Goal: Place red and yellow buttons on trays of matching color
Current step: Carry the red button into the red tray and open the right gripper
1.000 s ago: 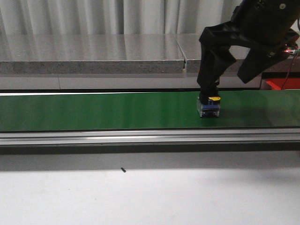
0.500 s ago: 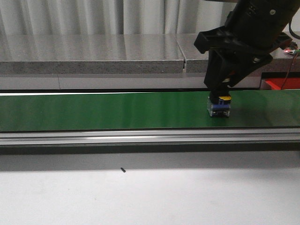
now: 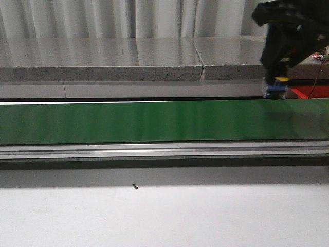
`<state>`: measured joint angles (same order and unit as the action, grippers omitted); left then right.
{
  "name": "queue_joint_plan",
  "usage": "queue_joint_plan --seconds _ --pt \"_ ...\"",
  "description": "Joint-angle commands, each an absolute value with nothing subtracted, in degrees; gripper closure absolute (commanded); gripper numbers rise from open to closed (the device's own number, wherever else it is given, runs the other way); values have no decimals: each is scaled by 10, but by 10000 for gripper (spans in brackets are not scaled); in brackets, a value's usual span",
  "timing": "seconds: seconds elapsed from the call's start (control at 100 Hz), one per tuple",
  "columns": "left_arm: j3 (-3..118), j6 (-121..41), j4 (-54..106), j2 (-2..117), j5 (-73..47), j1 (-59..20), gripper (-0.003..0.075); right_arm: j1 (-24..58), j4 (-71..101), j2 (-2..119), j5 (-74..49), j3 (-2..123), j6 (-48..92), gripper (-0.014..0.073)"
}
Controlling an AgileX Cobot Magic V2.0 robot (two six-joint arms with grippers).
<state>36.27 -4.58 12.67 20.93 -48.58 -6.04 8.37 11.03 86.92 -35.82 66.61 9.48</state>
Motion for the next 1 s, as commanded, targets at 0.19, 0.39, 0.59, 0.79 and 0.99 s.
queue_joint_plan --seconds 0.19,0.39,0.59,0.79,0.99 --pt "378 -45 137 214 -443 -64 741 -51 110 840 -331 712 94 475" --pt "378 -45 137 214 -443 -64 741 -124 110 876 -331 762 94 475" --pt "378 -45 137 214 -443 -64 741 -150 118 955 -326 834 94 475" --pt "378 -45 137 214 -443 -64 741 -150 118 1054 -328 934 94 475" --pt "378 -45 137 214 -443 -64 741 -150 118 1142 -326 1001 94 475"
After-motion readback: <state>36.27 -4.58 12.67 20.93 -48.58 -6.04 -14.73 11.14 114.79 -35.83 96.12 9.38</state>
